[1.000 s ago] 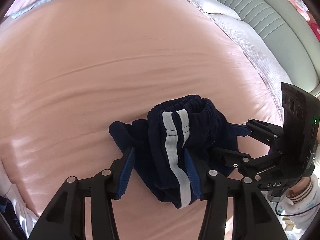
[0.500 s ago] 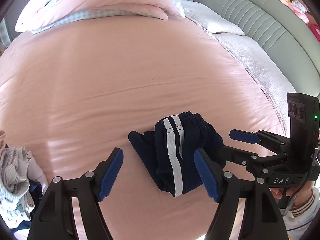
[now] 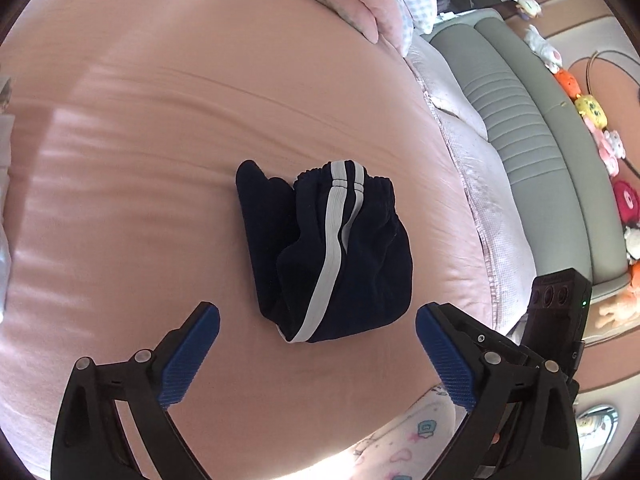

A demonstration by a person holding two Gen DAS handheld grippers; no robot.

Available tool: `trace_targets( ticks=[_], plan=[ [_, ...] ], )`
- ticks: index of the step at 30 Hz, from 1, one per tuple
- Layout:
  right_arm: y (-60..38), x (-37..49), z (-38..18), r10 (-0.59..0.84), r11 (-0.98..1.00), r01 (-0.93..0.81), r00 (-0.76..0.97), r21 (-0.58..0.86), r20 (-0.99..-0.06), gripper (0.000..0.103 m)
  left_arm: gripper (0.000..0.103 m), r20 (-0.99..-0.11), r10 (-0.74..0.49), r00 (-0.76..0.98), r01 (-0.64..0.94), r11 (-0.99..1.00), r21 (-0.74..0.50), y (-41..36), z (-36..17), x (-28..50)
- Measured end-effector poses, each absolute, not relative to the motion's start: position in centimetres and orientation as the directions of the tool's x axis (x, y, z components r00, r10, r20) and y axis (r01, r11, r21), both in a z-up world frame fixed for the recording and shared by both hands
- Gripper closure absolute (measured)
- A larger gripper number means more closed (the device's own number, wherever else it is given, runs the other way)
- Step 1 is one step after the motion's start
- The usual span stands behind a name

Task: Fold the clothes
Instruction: 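Roll both open grippers and close them on the folded pants' sides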

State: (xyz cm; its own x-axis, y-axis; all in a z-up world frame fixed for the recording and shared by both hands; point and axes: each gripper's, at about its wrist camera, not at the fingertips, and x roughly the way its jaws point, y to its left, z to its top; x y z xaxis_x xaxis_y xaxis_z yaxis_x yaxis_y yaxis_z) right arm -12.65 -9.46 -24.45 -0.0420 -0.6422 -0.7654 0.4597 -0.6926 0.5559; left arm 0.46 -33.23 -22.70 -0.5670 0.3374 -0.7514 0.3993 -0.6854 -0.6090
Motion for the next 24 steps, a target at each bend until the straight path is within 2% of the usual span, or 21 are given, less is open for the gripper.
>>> trace_targets(
  ticks=[6,12,20,24],
  plan=[
    [-8.1,-12.3,-26.2,-0.699,-0.679,0.342,-0.033,0.649,-0.714,0.029,0.002,-0.705,0.321,-0.633,0.432,-0.610,-0.665,-33.4,-23.5,2.3],
    [-8.5,-12.3,-27.4,-0.723,-0.659,0.321,-0.019,0.681,-0.691,0.029,0.002,-0.665,0.334,-0.668,0.446,-0.536,-0.717,-33.5,-24.9,2.6],
    [-9.8,-13.2,-29.3,-0.727,-0.659,0.288,-0.004,0.695,-0.687,0.029,0.000,-0.696,0.367,-0.617,0.462,-0.548,-0.698,-32.8,-27.2,0.9],
    [-9.9,-13.8,-30.0,-0.778,-0.608,0.252,-0.001,0.753,-0.628,0.019,0.000,-0.632,0.379,-0.676,0.454,-0.462,-0.762,-33.8,-27.8,1.2]
  ],
)
